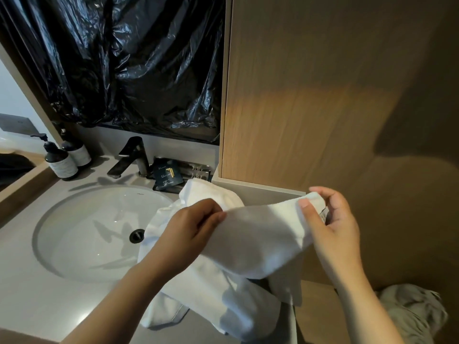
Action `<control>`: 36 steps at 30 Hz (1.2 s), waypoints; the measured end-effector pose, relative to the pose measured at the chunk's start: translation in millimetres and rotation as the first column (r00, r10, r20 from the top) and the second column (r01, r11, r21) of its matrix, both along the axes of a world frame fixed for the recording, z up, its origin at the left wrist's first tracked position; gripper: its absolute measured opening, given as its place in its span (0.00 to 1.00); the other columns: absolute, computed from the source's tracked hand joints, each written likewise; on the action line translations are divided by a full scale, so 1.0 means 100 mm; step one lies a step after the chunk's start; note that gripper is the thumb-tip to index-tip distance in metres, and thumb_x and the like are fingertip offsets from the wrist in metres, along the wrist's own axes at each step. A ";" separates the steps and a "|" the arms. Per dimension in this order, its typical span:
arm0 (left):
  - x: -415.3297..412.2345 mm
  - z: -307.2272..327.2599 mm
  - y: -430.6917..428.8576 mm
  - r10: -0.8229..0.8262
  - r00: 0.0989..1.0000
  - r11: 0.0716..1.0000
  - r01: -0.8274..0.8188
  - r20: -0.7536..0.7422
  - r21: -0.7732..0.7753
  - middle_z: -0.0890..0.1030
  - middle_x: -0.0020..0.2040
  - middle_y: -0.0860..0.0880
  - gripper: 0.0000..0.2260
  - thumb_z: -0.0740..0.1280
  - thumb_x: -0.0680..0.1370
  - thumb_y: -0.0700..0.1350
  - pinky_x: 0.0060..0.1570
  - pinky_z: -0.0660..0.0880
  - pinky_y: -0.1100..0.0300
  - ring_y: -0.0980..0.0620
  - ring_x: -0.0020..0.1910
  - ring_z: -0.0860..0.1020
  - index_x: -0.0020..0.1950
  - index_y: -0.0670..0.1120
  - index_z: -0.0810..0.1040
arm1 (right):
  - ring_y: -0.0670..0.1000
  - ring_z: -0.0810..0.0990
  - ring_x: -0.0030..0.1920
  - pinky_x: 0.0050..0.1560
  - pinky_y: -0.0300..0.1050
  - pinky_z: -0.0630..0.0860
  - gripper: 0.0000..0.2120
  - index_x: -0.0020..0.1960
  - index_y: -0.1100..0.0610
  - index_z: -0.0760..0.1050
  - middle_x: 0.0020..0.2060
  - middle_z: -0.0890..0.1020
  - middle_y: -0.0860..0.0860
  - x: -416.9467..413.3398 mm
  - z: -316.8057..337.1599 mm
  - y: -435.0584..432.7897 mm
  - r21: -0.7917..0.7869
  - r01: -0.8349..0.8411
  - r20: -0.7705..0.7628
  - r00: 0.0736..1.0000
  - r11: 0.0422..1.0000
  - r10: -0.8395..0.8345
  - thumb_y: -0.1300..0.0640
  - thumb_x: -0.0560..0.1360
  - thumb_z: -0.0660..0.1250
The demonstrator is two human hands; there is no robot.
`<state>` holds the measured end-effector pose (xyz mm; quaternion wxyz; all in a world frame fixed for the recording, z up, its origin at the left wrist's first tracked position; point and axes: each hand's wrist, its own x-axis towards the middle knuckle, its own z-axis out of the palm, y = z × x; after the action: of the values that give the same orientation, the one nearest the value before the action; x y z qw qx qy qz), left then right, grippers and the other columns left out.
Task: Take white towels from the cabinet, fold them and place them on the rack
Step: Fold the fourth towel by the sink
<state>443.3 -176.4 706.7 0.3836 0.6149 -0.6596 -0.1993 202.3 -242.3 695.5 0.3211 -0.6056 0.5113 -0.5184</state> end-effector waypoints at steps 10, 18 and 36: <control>-0.34 0.25 -0.12 -0.142 0.989 0.989 0.140 -0.042 -0.052 0.76 0.34 0.53 0.10 0.65 0.80 0.44 0.36 0.66 0.70 0.57 0.35 0.72 0.40 0.55 0.73 | 0.43 0.79 0.52 0.47 0.31 0.74 0.12 0.54 0.39 0.80 0.48 0.80 0.41 0.18 0.12 0.26 -0.053 -0.296 -0.162 0.945 0.954 0.284 0.54 0.74 0.72; -0.24 0.20 -0.09 -0.192 0.976 0.981 0.194 -0.107 0.008 0.69 0.29 0.54 0.08 0.70 0.76 0.48 0.30 0.63 0.70 0.59 0.29 0.66 0.37 0.52 0.78 | 0.41 0.78 0.43 0.36 0.33 0.72 0.05 0.43 0.44 0.79 0.40 0.81 0.42 0.07 0.14 0.19 -0.001 -0.227 -0.174 0.959 0.974 0.223 0.47 0.73 0.65; -0.10 0.26 -0.08 -0.154 0.986 0.975 0.163 0.068 -0.151 0.76 0.32 0.57 0.07 0.68 0.77 0.47 0.34 0.64 0.74 0.62 0.34 0.73 0.39 0.50 0.78 | 0.38 0.78 0.60 0.58 0.34 0.74 0.18 0.60 0.35 0.75 0.57 0.80 0.34 0.31 0.12 0.23 -0.108 -0.402 -0.297 0.886 0.909 0.356 0.48 0.72 0.71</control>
<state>433.1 -184.4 732.5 0.3949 0.5337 -0.7305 -0.1597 233.1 -219.5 707.2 0.2916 -0.7836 0.3767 -0.3988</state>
